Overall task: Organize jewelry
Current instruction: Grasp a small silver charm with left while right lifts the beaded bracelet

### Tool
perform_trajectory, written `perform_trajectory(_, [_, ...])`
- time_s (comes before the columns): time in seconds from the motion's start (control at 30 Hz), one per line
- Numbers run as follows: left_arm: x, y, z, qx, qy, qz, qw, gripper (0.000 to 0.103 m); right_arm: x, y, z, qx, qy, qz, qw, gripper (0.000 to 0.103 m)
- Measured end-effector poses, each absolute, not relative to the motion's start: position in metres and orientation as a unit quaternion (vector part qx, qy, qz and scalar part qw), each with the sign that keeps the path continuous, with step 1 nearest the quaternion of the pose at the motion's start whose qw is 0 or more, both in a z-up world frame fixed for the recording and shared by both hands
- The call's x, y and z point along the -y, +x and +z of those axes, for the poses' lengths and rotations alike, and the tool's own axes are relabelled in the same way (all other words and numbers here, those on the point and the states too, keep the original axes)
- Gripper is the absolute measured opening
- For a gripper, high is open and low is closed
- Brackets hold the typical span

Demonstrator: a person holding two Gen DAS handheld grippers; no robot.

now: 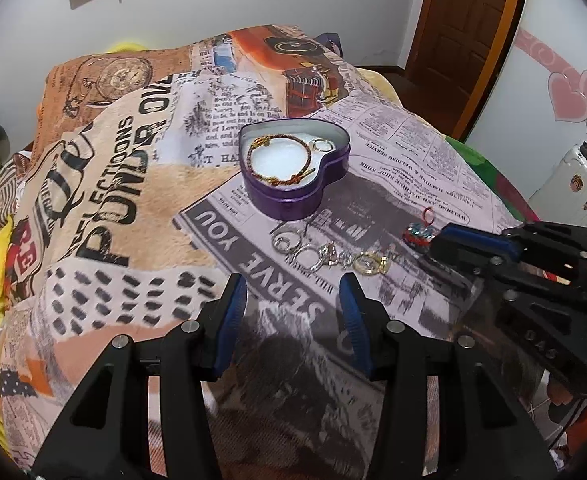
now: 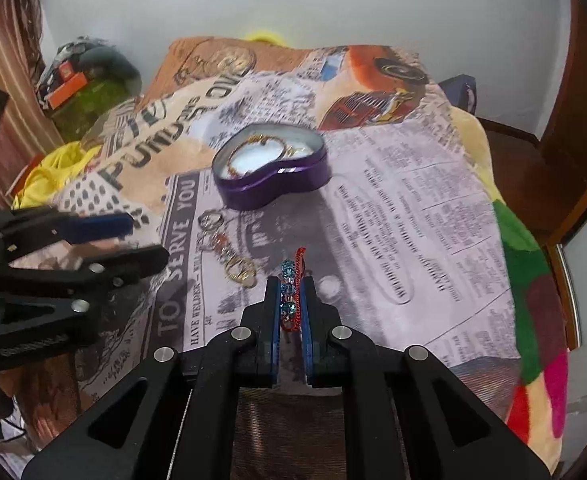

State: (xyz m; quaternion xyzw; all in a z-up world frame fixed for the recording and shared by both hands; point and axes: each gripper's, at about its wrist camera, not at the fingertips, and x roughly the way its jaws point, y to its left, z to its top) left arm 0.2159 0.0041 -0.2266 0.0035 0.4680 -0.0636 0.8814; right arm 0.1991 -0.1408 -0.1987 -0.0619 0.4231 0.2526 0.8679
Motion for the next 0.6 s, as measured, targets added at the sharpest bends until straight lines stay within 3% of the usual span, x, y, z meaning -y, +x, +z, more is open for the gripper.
perform_trajectory(0.13, [-0.002,0.226,-0.23,-0.467,0.0,-0.055,0.882,0.047,0.147,0.203,-0.193,-0.414,-0.052,0.25,0.874,0.008])
perform_trajectory(0.53, [0.008,0.249,-0.247,-0.488,-0.019,-0.082,0.869,0.022,0.152,0.21,-0.197,-0.414,-0.037,0.257,0.873,0.008])
perform_trajectory(0.6, [0.007,0.252,-0.249,-0.491,-0.025,-0.087,0.866,0.014,0.152,0.21,-0.198,-0.414,-0.036,0.258,0.872,0.008])
